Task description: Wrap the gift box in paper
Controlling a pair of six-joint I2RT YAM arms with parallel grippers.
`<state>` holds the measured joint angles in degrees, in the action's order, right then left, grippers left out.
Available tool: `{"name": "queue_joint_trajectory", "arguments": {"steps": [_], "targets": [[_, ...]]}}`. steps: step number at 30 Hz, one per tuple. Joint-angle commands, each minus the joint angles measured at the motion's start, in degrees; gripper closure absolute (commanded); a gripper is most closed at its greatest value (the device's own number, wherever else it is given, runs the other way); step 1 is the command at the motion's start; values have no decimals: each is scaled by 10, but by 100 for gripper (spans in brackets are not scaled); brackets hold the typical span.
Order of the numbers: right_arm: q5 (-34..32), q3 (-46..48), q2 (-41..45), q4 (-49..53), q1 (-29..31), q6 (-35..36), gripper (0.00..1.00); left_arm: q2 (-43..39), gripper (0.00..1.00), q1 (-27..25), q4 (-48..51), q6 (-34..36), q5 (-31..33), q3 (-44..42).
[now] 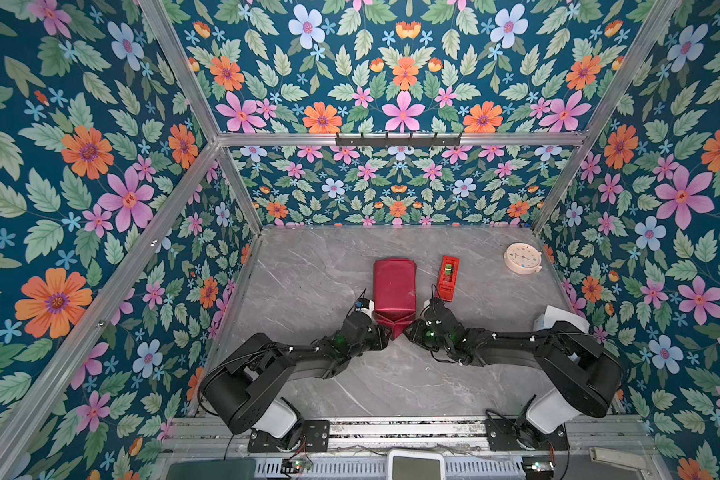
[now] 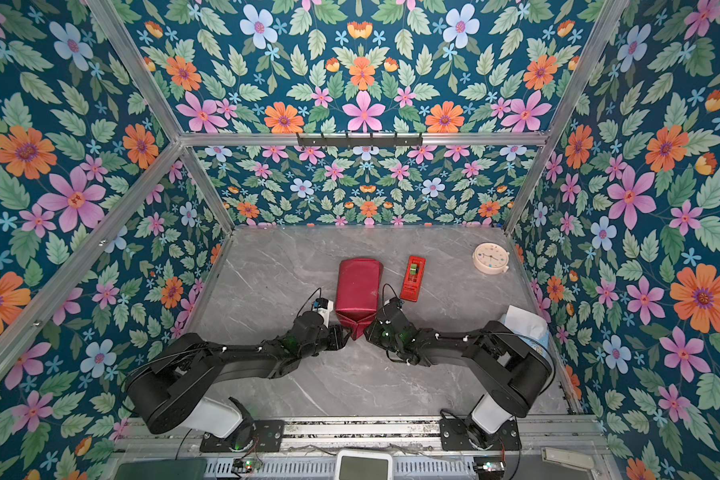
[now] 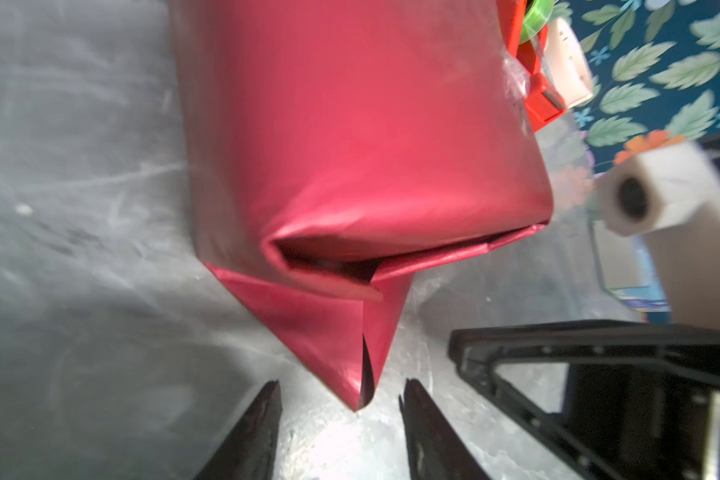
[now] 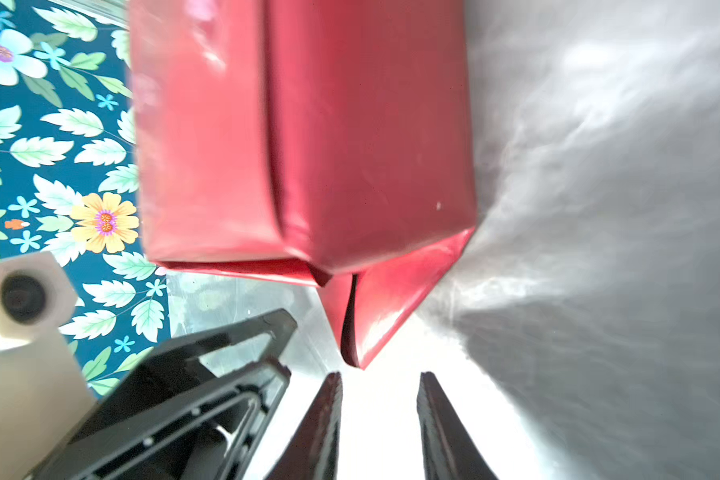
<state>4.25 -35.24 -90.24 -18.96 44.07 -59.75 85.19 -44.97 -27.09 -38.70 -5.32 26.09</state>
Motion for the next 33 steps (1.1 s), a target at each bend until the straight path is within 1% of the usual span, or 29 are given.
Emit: {"name": "queue_joint_trajectory", "arguments": {"steps": [1,7,11,18,27,33], "targets": [[-11,9,13,38,-16,34,67,-5,48,-12,95,66,57,20],[-2,36,35,29,-50,43,67,15,48,-49,178,122,117,84],[-2,48,54,33,-64,50,67,43,50,-58,188,133,116,107],[-12,58,75,45,-67,64,65,84,56,-69,206,144,128,142],[-9,62,74,41,-67,65,64,110,64,-78,226,148,146,161],[3,58,67,37,-67,65,64,122,72,-85,227,149,146,170]]}}
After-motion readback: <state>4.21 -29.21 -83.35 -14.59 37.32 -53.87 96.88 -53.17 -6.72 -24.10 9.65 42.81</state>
